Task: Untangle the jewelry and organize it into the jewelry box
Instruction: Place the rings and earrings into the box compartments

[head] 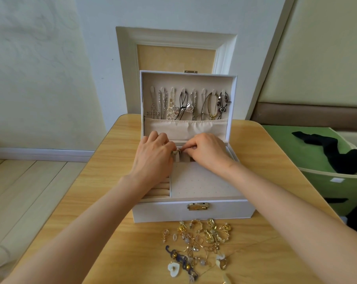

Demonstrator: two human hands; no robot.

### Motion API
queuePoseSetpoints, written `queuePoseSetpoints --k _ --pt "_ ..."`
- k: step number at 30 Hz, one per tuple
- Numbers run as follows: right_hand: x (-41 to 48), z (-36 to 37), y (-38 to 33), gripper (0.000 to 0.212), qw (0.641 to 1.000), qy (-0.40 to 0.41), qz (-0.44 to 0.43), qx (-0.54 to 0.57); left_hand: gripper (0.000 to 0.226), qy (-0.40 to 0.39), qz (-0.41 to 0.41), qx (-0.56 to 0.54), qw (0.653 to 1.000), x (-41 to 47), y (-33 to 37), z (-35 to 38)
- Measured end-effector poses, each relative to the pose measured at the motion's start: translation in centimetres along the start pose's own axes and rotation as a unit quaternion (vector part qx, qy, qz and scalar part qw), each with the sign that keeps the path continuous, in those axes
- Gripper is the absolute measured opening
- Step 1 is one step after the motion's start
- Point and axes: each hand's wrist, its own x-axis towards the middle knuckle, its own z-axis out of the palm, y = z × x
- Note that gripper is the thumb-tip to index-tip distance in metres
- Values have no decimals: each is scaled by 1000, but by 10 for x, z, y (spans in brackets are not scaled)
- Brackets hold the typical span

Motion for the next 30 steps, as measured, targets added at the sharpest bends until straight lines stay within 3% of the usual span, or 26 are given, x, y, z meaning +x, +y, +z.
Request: queuePoseSetpoints --k 4,10,14,16,18,22,26,30 --pt "-6 -11 3 18 999 32 1 25 16 8 -1 -28 1000 0 -1 0" --pt "-46 -29 1 13 995 46 -41 72 32 49 24 -136 989 -15 9 -24" --pt "-92 -35 -3 10 979 36 -72 188 20 27 32 -256 966 -48 25 -43" --pt "-113 -44 -2 9 964 -19 -64 259 16 9 23 -317 948 -64 32 -51" --pt "-129 -51 -1 8 954 -127 -56 265 13 5 15 -357 934 -77 38 -54" --pt "-146 -49 2 18 948 -294 -101 62 16 20 -7 -384 923 -90 40 -52" --pt "-152 -43 3 31 929 -354 -110 13 16 24 -11 -394 919 -94 40 -51" --pt "-155 -37 4 26 930 -347 -118 22 19 30 -9 -374 927 -95 42 -47"
